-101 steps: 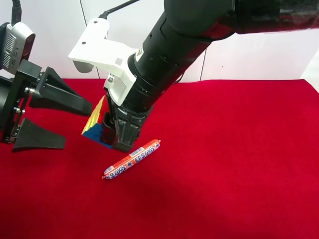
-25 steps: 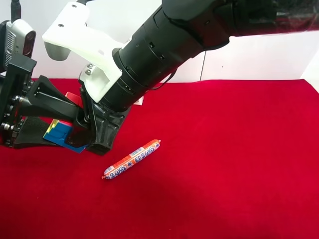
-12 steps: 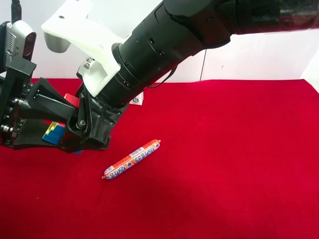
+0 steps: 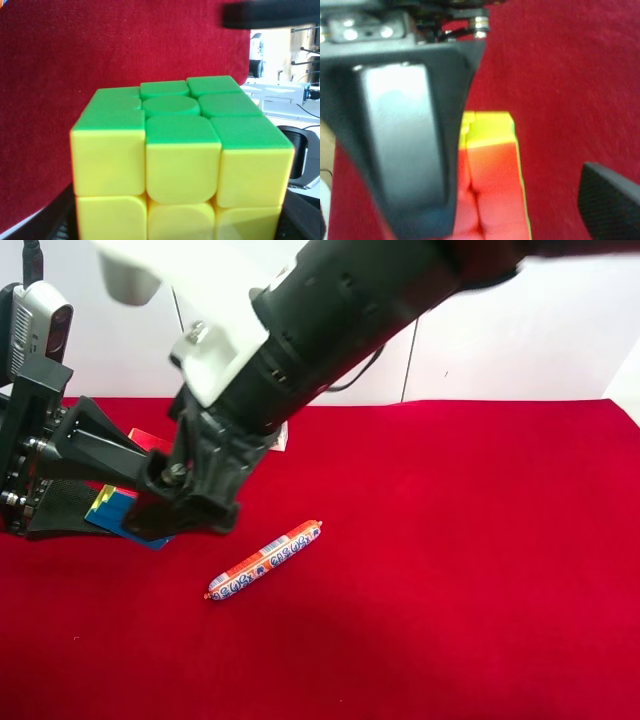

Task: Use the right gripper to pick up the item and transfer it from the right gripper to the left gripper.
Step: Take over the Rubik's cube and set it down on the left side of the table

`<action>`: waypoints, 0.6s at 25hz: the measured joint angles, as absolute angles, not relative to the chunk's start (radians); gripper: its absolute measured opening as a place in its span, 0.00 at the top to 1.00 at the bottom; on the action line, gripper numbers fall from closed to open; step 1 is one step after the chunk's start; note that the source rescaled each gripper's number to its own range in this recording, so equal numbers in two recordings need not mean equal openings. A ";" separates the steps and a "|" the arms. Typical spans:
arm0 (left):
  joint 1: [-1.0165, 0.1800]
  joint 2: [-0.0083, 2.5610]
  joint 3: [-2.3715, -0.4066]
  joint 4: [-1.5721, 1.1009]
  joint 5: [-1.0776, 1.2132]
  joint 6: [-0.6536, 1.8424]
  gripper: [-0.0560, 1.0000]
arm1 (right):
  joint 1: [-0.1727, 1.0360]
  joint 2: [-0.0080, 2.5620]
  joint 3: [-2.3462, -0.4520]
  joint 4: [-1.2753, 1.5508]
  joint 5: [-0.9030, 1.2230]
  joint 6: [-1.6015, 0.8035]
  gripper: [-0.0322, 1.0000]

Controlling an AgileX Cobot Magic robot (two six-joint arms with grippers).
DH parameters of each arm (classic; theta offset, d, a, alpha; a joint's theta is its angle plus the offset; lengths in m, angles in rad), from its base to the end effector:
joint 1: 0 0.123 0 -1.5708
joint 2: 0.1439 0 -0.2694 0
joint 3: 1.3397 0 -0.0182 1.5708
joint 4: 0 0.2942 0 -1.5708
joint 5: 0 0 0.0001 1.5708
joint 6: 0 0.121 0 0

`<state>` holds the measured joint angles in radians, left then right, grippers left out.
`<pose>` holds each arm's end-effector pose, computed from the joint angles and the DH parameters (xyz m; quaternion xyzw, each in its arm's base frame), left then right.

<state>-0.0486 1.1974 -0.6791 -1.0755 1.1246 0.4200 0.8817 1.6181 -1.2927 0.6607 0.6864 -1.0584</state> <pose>0.2343 -0.1076 0.2100 -0.0122 0.8859 -0.4545 0.0920 0.2294 0.3526 0.2548 -0.6423 0.6495 0.2470 0.3234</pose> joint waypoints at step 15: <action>-0.049 1.197 -0.679 -1.076 1.124 0.438 0.94 | 0.882 1.335 -1.293 0.268 1.179 -0.600 0.00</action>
